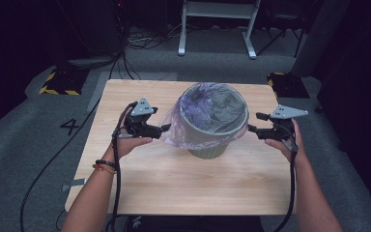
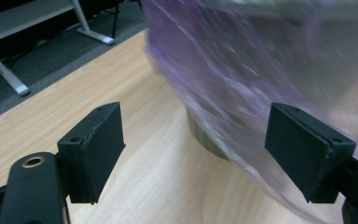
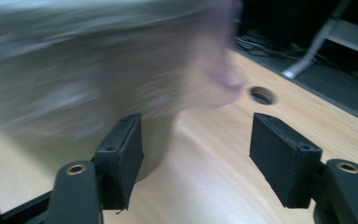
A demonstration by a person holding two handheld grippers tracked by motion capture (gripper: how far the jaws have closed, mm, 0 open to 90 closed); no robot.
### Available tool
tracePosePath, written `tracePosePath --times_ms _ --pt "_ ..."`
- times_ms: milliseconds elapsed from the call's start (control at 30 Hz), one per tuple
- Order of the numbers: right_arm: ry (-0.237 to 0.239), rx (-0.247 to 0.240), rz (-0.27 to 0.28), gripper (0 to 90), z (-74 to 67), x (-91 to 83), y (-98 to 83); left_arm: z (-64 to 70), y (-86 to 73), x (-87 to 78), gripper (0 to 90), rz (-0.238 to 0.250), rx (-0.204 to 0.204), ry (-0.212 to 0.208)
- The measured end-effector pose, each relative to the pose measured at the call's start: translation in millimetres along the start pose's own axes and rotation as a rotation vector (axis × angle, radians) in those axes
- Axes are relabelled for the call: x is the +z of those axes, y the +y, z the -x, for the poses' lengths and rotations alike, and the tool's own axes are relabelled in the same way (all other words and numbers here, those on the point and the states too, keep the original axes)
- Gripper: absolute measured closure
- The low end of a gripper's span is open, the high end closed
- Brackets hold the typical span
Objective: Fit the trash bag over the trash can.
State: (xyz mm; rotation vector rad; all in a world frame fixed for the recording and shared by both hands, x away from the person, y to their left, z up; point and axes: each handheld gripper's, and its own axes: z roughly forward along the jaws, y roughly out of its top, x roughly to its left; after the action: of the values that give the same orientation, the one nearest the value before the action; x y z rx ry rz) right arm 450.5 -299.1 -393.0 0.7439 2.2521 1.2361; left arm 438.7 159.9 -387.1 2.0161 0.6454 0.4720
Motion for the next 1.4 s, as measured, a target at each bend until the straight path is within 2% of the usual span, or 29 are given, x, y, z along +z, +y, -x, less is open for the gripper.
tracePosePath --times_ms 100,133,167,200,267,333,367,433,467,533,567,600,700,733,767,800,867,933,1000,1033,1167,1400 --pt "0.023 -0.080 -0.022 32.6 -17.0 0.8 -2.4 9.1 -5.6 4.4 18.8 -0.005 -0.010 -0.025" --pt "-0.001 -0.101 -0.023 32.6 -21.5 1.3 -2.6 12.3 -6.1 6.8 18.8 -0.008 -0.014 -0.033" --pt "-0.017 -0.100 -0.013 32.6 -24.4 1.1 -2.5 16.1 -5.7 9.2 18.7 -0.010 -0.011 -0.032" --pt "-0.006 -0.093 0.007 32.7 -26.2 0.3 -2.2 20.1 -4.9 10.8 18.4 -0.011 -0.006 -0.035" --pt "-0.020 -0.084 0.059 33.7 -30.3 -1.9 -1.1 27.5 -2.4 13.3 17.9 -0.004 0.001 -0.058" --pt "-0.038 -0.093 0.096 36.9 -34.7 -3.8 -0.3 35.9 0.6 14.7 17.5 -0.006 0.024 -0.061" --pt "-0.053 -0.093 0.122 40.8 -36.6 -5.4 0.3 37.4 1.3 14.3 17.2 -0.002 0.032 -0.065" --pt "-0.046 -0.091 0.163 51.5 -38.7 -8.2 0.7 39.7 1.4 13.4 17.2 0.001 0.029 -0.072" --pt "-0.046 -0.097 0.183 61.8 -39.3 -9.4 0.9 40.9 0.2 13.0 17.0 -0.002 0.027 -0.072" --pt "-0.022 -0.107 0.204 76.1 -40.4 -10.8 0.8 42.8 -4.6 14.1 18.5 -0.018 0.027 -0.080" --pt "-0.024 -0.114 0.203 81.7 -41.3 -10.8 0.6 43.7 -7.7 16.2 18.8 -0.031 0.026 -0.090" --pt "-0.034 -0.124 0.194 84.7 -41.7 -10.0 0.2 44.6 -11.1 18.8 18.9 -0.048 0.030 -0.104" --pt "-0.031 -0.127 0.178 90.0 -42.8 -7.9 -3.0 48.7 -19.4 29.6 20.2 -0.088 0.045 -0.104" --pt "-0.035 -0.124 0.175 90.0 -42.9 -7.3 -4.0 49.7 -20.9 32.9 23.8 -0.097 0.048 -0.118" --pt "-0.034 -0.120 0.172 90.0 -42.8 -6.7 -4.9 51.5 -21.9 35.4 32.1 -0.093 0.059 -0.100" --pt "-0.023 -0.113 0.172 90.0 -42.8 -6.3 -6.0 53.9 -22.3 38.2 40.1 -0.099 0.076 -0.058" --pt "-0.023 -0.113 0.158 90.0 -42.2 -3.8 -7.8 55.1 -22.9 41.5 60.2 -0.100 0.103 -0.059" --pt "-0.016 -0.105 0.142 90.0 -41.3 -0.4 -10.0 54.4 -24.2 45.1 76.6 -0.102 0.107 -0.073" --pt "-0.015 -0.100 0.134 90.0 -40.0 3.6 -13.2 52.9 -26.5 49.9 86.8 -0.109 0.111 -0.068" --pt "-0.015 -0.091 0.119 90.0 -39.5 6.3 -15.9 51.8 -27.2 51.3 88.9 -0.114 0.110 -0.075" --pt "-0.018 -0.068 0.073 90.0 -36.8 14.6 -24.7 47.7 -32.2 59.6 89.9 -0.155 0.109 -0.052" --pt "0.000 -0.005 0.011 90.0 -26.2 26.0 -41.8 39.7 -41.6 66.9 89.9 -0.191 0.072 -0.053"
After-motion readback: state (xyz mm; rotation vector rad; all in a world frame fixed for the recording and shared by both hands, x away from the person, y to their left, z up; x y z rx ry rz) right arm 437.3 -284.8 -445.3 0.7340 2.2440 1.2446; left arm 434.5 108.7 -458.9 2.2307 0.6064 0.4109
